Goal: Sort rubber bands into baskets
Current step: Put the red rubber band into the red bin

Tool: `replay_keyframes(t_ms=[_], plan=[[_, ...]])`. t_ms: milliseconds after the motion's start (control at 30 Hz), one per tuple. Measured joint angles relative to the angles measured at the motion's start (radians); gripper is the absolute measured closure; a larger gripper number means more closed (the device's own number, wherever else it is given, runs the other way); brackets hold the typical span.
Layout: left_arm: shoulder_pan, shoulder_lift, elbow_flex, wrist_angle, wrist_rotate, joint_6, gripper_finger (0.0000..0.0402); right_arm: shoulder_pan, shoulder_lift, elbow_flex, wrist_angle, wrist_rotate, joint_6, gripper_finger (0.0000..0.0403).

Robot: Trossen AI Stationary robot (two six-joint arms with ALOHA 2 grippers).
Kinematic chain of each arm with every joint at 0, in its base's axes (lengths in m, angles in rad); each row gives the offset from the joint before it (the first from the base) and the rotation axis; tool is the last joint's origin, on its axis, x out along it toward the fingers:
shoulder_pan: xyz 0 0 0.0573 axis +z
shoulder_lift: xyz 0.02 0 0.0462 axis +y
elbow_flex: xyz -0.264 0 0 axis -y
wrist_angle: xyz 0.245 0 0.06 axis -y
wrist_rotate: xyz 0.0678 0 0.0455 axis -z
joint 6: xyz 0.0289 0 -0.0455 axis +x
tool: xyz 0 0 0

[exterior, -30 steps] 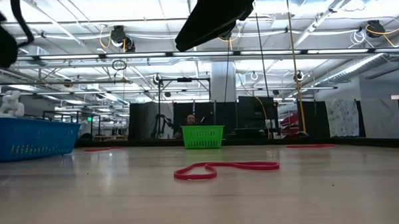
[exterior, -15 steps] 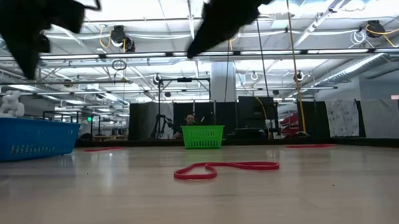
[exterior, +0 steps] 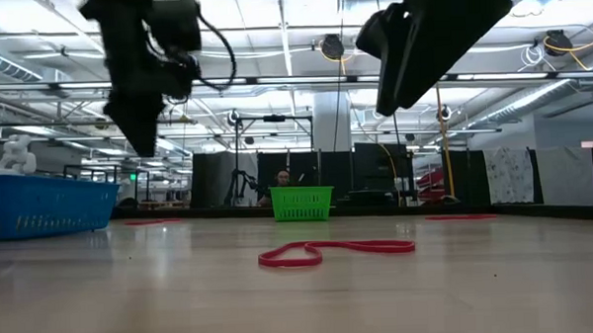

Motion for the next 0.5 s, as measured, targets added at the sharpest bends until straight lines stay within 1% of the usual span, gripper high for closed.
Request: replay_keyframes(t_ms=[100, 267, 400, 500], plan=[[0.152, 0.061, 0.0, 0.049, 0.008, 0.069, 0.0272, 0.008, 0.0, 0.0, 0.011, 0.0, -0.02, 0.0264], [0.383, 0.202, 0.0, 0.175, 0.102, 0.158, 0.0272, 0.01, 0.0, 0.0, 0.009, 0.001, -0.027, 0.0264], [0.507, 0.303, 0.0, 0.258, 0.115, 0.181, 0.0272, 0.01, 0.0, 0.0, 0.006, 0.001, -0.042, 0.0264], [0.562, 0.359, 0.0, 0.271, 0.122, 0.182, 0.0272, 0.01, 0.0, 0.0, 0.004, 0.001, -0.07, 0.0264]])
